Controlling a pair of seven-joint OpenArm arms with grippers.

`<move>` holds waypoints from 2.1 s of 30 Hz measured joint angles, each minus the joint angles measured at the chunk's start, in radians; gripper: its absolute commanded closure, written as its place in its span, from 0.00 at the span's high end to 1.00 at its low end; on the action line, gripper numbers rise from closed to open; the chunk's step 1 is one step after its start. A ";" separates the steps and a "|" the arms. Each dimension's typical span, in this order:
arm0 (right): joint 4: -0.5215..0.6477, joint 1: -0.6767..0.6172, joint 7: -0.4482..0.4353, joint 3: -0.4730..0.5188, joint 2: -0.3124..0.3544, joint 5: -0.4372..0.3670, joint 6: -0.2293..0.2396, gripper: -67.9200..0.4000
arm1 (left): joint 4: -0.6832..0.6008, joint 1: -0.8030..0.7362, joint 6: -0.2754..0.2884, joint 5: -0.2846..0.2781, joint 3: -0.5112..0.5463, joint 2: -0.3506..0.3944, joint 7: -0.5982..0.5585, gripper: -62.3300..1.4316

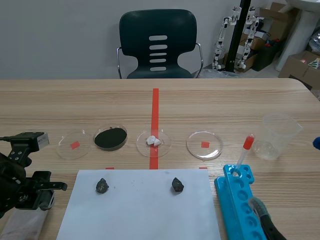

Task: Rub the mineral on the streak plate

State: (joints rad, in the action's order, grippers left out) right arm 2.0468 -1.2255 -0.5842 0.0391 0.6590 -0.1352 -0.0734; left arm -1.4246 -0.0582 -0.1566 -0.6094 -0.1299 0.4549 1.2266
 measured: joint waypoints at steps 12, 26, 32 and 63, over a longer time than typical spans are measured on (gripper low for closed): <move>0.000 0.000 0.001 0.000 0.000 0.000 0.000 1.00 | 0.000 0.000 -0.080 0.290 0.000 0.000 0.056 0.19; 0.000 0.000 0.003 0.000 0.000 0.000 0.000 1.00 | 0.000 0.000 -0.073 0.151 0.000 0.000 0.048 0.19; 0.000 0.000 0.006 0.000 0.000 0.000 0.000 1.00 | 0.000 0.000 -0.012 0.014 0.000 0.002 0.025 0.19; 0.000 0.000 0.007 0.000 0.000 0.000 0.000 1.00 | -0.024 -0.056 -0.085 0.279 0.000 0.007 -0.184 0.19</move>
State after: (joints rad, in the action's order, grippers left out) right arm 2.0468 -1.2255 -0.5774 0.0391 0.6590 -0.1352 -0.0734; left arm -1.4483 -0.1146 -0.2417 -0.3305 -0.1295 0.4622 1.0424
